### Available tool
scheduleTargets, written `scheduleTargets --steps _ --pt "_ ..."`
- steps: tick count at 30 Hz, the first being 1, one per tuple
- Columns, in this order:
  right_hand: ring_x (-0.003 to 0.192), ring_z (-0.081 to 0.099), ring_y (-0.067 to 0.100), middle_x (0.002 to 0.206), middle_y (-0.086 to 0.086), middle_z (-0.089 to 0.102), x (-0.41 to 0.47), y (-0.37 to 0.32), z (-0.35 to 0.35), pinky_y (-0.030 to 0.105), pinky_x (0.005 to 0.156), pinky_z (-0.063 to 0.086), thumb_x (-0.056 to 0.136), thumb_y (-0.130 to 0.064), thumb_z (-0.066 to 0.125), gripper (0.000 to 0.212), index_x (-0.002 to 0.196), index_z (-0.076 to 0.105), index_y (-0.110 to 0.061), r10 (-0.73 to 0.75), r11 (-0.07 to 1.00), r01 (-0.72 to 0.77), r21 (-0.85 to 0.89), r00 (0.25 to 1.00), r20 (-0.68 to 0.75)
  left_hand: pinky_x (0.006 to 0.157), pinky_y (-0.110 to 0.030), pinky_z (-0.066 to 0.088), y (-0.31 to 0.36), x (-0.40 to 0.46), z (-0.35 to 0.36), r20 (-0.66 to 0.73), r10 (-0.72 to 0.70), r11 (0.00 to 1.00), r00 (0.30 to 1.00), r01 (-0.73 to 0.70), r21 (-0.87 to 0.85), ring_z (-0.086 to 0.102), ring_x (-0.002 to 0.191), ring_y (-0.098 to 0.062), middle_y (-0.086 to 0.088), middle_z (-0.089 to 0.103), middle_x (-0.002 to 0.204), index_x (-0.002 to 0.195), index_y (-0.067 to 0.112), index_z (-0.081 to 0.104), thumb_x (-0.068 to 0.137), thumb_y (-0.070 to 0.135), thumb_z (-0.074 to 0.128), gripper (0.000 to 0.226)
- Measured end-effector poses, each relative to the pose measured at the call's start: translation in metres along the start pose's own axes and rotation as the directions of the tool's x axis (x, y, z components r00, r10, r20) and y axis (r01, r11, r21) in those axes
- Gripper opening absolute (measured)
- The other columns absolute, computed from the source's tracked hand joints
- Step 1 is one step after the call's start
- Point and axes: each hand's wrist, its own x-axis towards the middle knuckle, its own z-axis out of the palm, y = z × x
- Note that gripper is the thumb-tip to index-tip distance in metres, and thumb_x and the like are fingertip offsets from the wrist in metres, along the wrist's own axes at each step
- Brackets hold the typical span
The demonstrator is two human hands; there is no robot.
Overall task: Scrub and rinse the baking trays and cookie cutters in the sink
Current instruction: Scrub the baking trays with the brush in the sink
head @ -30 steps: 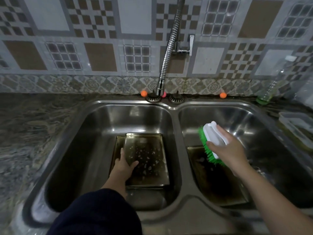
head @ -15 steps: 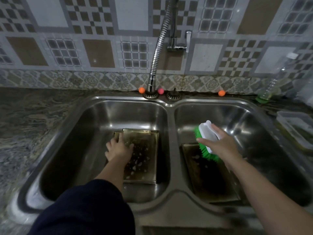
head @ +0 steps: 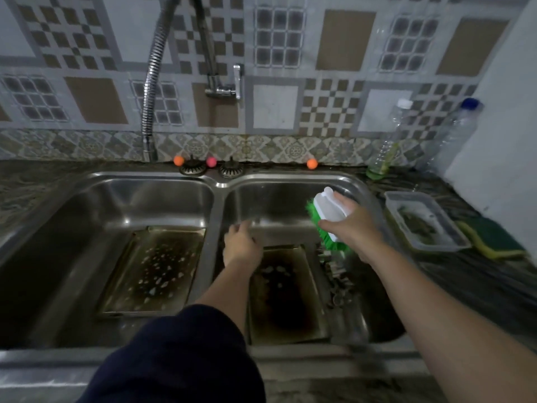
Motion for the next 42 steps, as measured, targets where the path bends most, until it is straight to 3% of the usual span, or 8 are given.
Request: scheduleTargets --steps 3,6,13,20,27,30,34,42 --pt "0.098 0.049 0.008 0.119 -0.013 0.044 0.013 0.01 -0.028 0.016 0.055 0.047 0.079 -0.015 0.072 0.071 0.14 0.044 -0.039 -0.045 0.999 0.045 -0.001 0.999 -0.01 0.108 -0.04 0.033 -0.01 -0.02 0.036 0.153 -0.186 0.982 0.971 0.19 -0.011 0.036 0.133 -0.031 -0.012 0.04 0.143 0.143 0.02 0.036 0.093 0.015 0.048 0.052" --pt "0.104 0.052 0.014 0.125 -0.007 0.05 0.026 0.016 -0.054 0.031 0.078 0.053 0.076 -0.021 0.074 0.074 0.14 0.043 -0.04 -0.08 0.992 0.075 -0.098 0.996 -0.05 0.104 -0.034 0.035 -0.019 -0.03 0.061 0.249 -0.3 0.954 0.921 0.295 0.057 0.046 0.127 -0.031 -0.016 0.048 0.138 0.141 0.011 0.037 0.097 0.014 0.043 0.044" --pt "0.129 0.046 0.019 0.146 -0.006 0.045 0.053 0.04 -0.119 0.035 0.101 0.044 0.076 -0.024 0.071 0.075 0.143 0.041 -0.037 -0.098 0.984 0.067 -0.164 0.977 -0.188 0.11 -0.044 0.029 -0.032 -0.015 0.093 0.133 -0.544 0.825 0.829 0.5 0.263 0.031 0.135 -0.038 -0.021 0.023 0.151 0.148 0.008 0.024 0.098 0.027 0.045 0.058" --pt "0.13 0.042 0.019 0.147 -0.004 0.043 0.06 0.084 -0.139 0.021 0.087 0.034 0.079 -0.02 0.07 0.074 0.145 0.039 -0.035 0.004 0.983 -0.045 -0.177 0.974 -0.226 0.105 -0.039 0.033 -0.049 0.0 0.091 0.159 -0.507 0.802 0.847 0.396 0.446 0.035 0.132 -0.035 -0.019 0.035 0.144 0.141 0.012 0.034 0.09 0.024 0.055 0.057" --pt "0.125 0.047 0.028 0.144 0.003 0.046 0.067 0.106 -0.139 0.033 0.09 0.043 0.076 -0.029 0.071 0.079 0.145 0.035 -0.037 0.089 0.955 -0.15 -0.256 0.968 -0.236 0.084 -0.034 0.049 -0.047 -0.009 0.077 0.264 -0.281 0.956 0.923 0.247 0.157 0.061 0.098 -0.03 -0.013 0.064 0.106 0.129 0.021 0.053 0.082 0.018 0.062 0.048" --pt "0.125 0.045 0.03 0.144 0.004 0.045 0.068 0.107 -0.136 0.034 0.086 0.043 0.079 -0.031 0.069 0.078 0.147 0.031 -0.037 0.107 0.926 -0.173 -0.335 0.973 -0.205 0.093 -0.032 0.042 -0.039 -0.014 0.073 0.266 -0.166 0.986 0.95 0.162 0.039 0.056 0.114 -0.031 -0.011 0.056 0.13 0.147 0.042 0.023 0.092 0.02 0.054 0.067" --pt "0.127 0.044 0.031 0.145 0.004 0.044 0.068 0.103 -0.135 0.037 0.092 0.043 0.082 -0.03 0.069 0.076 0.148 0.031 -0.036 0.14 0.921 -0.199 -0.336 0.972 -0.19 0.1 -0.031 0.037 -0.028 -0.018 0.077 0.225 -0.085 0.995 0.971 0.094 -0.031 0.049 0.124 -0.032 -0.013 0.048 0.14 0.152 0.03 0.005 0.092 0.009 0.055 0.081" --pt "0.131 0.043 0.023 0.146 0.0 0.044 0.06 0.068 -0.136 0.029 0.094 0.038 0.08 -0.029 0.069 0.075 0.147 0.035 -0.035 -0.023 0.954 -0.041 -0.297 0.978 -0.208 0.102 -0.035 0.035 -0.002 -0.024 0.07 0.112 -0.082 0.945 0.99 0.113 -0.307 0.046 0.126 -0.024 -0.006 0.048 0.14 0.15 0.036 0.019 0.1 0.016 0.041 0.058"
